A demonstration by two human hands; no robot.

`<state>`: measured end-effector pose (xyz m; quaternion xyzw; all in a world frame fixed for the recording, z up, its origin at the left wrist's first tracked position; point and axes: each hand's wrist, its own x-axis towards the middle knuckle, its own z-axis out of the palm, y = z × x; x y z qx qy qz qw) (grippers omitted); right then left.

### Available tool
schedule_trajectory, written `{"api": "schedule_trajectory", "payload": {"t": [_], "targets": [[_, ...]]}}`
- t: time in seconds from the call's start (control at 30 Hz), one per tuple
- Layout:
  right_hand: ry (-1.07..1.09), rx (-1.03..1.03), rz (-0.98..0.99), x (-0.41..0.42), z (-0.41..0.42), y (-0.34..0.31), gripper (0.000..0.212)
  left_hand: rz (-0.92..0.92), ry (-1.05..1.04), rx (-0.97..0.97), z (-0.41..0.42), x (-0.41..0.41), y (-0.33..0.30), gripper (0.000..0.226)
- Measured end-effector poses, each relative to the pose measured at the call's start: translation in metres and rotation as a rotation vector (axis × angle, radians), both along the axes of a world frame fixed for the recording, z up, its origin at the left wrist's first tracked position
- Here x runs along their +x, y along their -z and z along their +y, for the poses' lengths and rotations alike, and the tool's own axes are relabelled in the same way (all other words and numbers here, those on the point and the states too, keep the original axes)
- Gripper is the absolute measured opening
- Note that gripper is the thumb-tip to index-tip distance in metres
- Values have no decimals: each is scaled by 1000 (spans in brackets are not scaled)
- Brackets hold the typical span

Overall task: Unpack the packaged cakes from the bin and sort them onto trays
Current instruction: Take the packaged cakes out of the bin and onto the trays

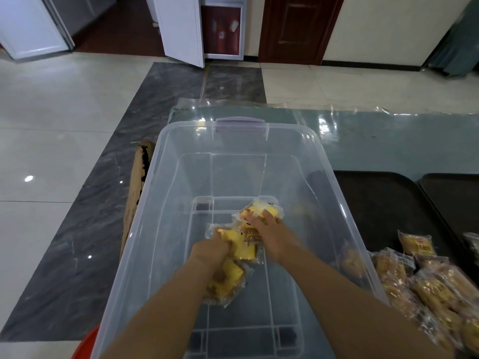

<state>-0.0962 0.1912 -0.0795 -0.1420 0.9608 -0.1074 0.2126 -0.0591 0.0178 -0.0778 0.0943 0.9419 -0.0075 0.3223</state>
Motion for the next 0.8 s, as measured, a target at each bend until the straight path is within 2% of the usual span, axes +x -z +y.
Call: {"api": "schedule_trajectory", "payload": {"t": [0.07,0.17,0.23,0.3,0.43,0.57,0.67,0.8], "targets": [[8,-80,16,0,1,0,54,40,-3,53,-4,-4,-3,71],[-27,-49,206,-2,1,6,64,114,4,184,-8,-16,-14,81],[20,-93,204,-3,1,7,63,139,-32,283,-10,-25,-22,88],[69,-158,112,-5,-1,3,52,155,-85,314,-14,-35,-21,97],[186,-265,55,-13,-3,-1,48,77,-154,214,-14,-43,2,117],[155,-200,-4,-13,-2,2,58,-17,19,47,-17,-50,19,136],[44,-16,24,-9,1,9,69,-74,65,16,-13,-49,24,138],[44,-43,22,-8,0,12,67,-59,60,8,-3,-38,30,137]]}}
